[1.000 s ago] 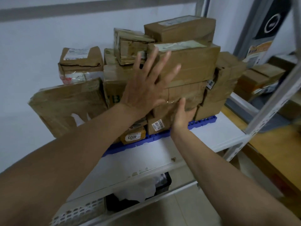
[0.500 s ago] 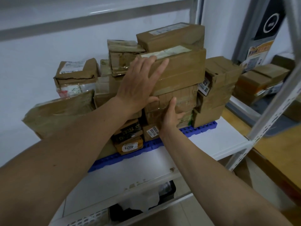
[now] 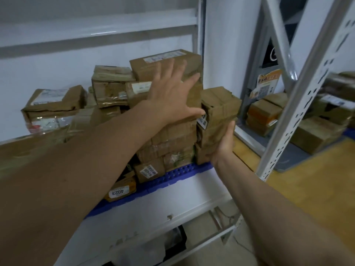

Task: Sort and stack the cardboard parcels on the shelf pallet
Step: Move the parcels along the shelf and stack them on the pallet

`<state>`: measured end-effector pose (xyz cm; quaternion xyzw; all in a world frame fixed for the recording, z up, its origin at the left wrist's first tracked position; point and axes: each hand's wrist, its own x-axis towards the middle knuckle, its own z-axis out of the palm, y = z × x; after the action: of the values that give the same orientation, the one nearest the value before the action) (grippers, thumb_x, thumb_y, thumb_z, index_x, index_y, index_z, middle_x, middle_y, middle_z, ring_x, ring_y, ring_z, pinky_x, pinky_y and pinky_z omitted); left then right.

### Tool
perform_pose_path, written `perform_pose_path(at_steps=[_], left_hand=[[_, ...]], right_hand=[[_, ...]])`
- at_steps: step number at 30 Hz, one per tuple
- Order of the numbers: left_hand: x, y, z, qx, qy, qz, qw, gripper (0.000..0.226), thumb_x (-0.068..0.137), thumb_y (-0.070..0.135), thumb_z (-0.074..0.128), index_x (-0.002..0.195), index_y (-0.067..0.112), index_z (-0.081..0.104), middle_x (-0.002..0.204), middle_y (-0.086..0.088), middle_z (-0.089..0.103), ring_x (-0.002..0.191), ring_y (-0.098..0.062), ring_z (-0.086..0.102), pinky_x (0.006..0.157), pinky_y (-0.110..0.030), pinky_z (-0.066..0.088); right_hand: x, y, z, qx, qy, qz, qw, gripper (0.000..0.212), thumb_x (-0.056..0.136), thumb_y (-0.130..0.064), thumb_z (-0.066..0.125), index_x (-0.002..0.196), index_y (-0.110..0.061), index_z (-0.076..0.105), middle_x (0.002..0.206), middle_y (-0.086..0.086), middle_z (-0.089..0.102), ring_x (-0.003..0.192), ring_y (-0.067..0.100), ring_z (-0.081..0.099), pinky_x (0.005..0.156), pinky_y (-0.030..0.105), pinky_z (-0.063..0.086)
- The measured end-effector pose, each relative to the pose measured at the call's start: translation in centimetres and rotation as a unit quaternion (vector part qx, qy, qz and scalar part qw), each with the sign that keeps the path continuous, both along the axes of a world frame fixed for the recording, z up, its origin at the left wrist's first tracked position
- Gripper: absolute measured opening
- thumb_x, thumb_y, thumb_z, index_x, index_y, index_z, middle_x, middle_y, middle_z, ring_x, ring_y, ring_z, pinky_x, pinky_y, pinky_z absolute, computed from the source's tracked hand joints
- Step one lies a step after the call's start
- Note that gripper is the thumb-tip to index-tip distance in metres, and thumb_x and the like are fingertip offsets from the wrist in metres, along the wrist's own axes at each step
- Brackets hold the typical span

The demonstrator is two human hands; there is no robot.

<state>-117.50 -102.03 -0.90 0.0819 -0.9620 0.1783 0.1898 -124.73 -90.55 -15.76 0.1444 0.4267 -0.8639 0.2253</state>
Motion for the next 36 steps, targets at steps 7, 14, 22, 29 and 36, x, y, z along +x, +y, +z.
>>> perform_pose_path(at_steps=[7, 14, 22, 29, 36], left_hand=[[-3.5, 0.0, -0.2, 0.033, -0.068, 0.045, 0.996, 0.105, 0.064, 0.093, 0.037, 0.149, 0.035, 0.019, 0.151, -0.010, 0.036, 0.135, -0.034, 0.037, 0.111, -0.050, 0.025], [-4.0, -0.2, -0.1, 0.035, -0.061, 0.043, 0.997, 0.100, 0.064, 0.092, 0.038, 0.144, 0.030, 0.034, 0.141, -0.009, 0.047, 0.124, -0.033, 0.047, 0.094, -0.043, 0.041], [-7.4, 1.5, 2.4, 0.075, -0.060, 0.024, 0.995, 0.106, 0.066, 0.093, 0.027, 0.146, 0.024, 0.035, 0.150, -0.009, 0.036, 0.135, -0.032, 0.036, 0.102, -0.046, 0.036], [-11.5, 2.7, 2.0, 0.063, -0.116, 0.103, 0.986, 0.123, 0.056, 0.098, 0.031, 0.153, 0.027, 0.005, 0.159, -0.019, -0.002, 0.145, -0.041, -0.002, 0.116, -0.055, 0.003], [-13.3, 1.6, 2.1, 0.069, -0.149, 0.165, 0.973, 0.142, 0.041, 0.093, 0.053, 0.150, 0.032, -0.016, 0.159, -0.012, -0.017, 0.145, -0.039, -0.012, 0.114, -0.063, 0.005]], right_hand=[[-3.0, -0.1, 0.9, -0.029, 0.035, 0.067, 0.997, 0.086, 0.074, -0.079, 0.049, 0.140, -0.024, 0.046, 0.128, 0.010, 0.061, 0.114, 0.030, 0.059, 0.103, 0.052, 0.042], [-3.5, -0.2, 0.3, -0.060, 0.006, 0.067, 0.996, 0.102, 0.064, -0.071, 0.066, 0.148, -0.026, 0.029, 0.138, 0.012, 0.052, 0.122, 0.035, 0.052, 0.102, 0.057, 0.040], [-7.6, 3.4, -0.8, 0.194, 0.055, -0.098, 0.974, 0.081, 0.088, -0.067, 0.041, 0.152, -0.025, 0.015, 0.155, 0.007, 0.026, 0.139, 0.031, 0.031, 0.111, 0.055, 0.029], [-13.3, 4.1, 0.3, 0.111, 0.042, 0.037, 0.992, 0.071, 0.092, -0.063, 0.039, 0.145, -0.016, 0.035, 0.143, 0.008, 0.045, 0.117, 0.027, 0.053, 0.053, 0.030, 0.051], [-16.1, 2.5, -2.5, 0.116, 0.054, 0.241, 0.962, 0.047, 0.091, -0.059, 0.046, 0.092, -0.019, 0.072, 0.092, 0.008, 0.073, 0.082, 0.023, 0.069, 0.076, 0.037, 0.055]])
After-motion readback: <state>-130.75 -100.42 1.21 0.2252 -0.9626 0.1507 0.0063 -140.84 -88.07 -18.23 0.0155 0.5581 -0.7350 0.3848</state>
